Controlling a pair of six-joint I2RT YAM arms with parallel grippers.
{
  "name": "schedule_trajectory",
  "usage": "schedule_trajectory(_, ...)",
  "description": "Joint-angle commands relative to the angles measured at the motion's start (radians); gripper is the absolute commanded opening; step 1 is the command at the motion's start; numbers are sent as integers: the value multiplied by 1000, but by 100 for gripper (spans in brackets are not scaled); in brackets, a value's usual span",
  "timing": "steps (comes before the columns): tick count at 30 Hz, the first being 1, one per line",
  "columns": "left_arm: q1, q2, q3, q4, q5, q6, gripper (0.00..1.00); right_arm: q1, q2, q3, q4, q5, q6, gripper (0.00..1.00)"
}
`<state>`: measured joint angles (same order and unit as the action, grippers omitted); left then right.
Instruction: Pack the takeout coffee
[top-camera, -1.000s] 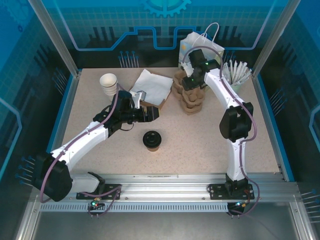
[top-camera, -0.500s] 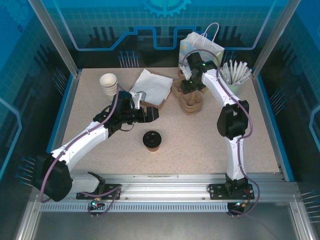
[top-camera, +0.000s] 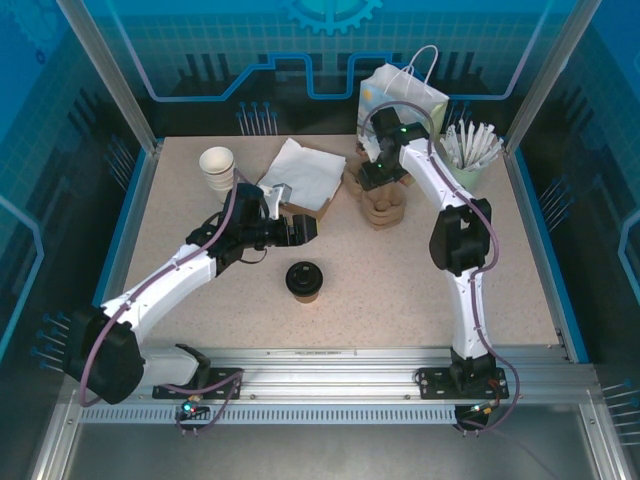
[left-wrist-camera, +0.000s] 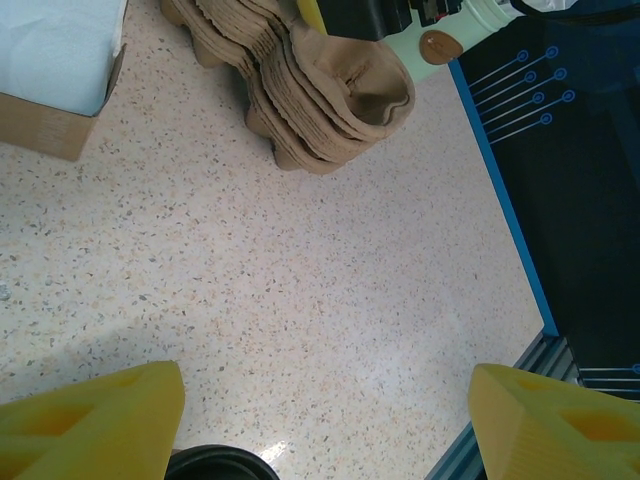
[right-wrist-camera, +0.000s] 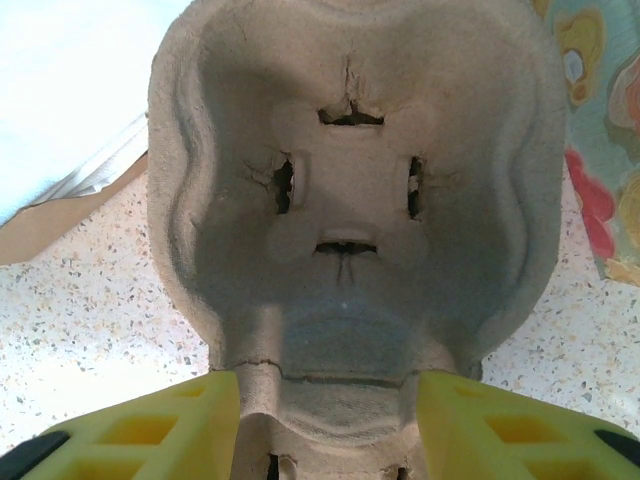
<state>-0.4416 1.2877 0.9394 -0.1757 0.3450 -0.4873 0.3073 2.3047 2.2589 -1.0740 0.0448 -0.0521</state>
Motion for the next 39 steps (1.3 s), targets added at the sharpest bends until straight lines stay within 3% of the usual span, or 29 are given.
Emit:
schedule_trajectory(1, -5, -30, -23, 1, -4, 25, 76, -5, 44, 44, -28, -5, 11, 51)
schedule_trajectory(27, -6, -32, -36, 11, 2, 20, 76, -5, 80, 64, -43, 34, 8, 44)
schedule_trajectory(39, -5, -31, -39, 12, 2, 19, 76, -11, -3, 62, -25, -21, 30, 37)
